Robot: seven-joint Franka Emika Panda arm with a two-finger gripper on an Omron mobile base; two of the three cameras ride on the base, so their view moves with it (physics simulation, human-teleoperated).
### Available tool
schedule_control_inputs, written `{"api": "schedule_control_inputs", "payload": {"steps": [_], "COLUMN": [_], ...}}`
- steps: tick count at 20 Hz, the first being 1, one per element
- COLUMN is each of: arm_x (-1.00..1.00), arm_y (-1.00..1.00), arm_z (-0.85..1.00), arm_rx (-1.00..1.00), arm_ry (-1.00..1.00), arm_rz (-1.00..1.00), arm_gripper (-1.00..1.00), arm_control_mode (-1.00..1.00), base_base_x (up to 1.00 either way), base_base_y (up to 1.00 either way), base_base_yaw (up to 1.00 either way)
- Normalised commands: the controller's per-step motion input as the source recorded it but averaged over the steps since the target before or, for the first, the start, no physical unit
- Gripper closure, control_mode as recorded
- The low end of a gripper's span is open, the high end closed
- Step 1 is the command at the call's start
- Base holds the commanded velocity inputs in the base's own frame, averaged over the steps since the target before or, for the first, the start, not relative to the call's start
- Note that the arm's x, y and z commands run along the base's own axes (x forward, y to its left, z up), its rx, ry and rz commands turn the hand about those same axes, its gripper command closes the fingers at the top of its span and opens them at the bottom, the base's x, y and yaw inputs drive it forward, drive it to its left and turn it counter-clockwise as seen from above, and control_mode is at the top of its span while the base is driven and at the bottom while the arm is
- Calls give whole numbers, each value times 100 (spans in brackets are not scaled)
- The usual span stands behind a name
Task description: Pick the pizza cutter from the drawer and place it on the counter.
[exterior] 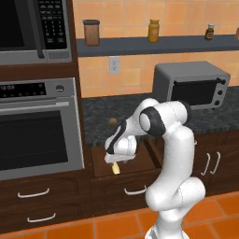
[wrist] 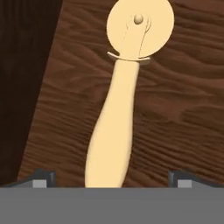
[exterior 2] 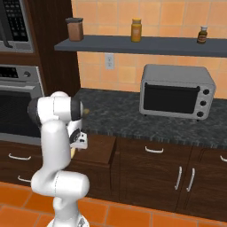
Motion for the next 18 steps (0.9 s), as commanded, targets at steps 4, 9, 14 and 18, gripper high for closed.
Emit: {"api": "schedule_control_inputs", "payload": {"steps": [4, 9, 14, 18], "arm_x": [31, 18, 0, -65], "arm_y": [14, 0, 4, -17], "arm_z": [-41, -47, -35, 42], "arm_rx": [-2, -1, -2, 1], "arm_ry": [0, 0, 0, -2], "arm_rz": [0, 0, 0, 1], "arm_gripper": [-100, 100, 100, 100], "arm_control_mode": [-100, -100, -100, -100], "base_base_x": [0, 0, 0, 0], "base_base_y": [0, 0, 0, 0], "base_base_yaw": [0, 0, 0, 0]}}
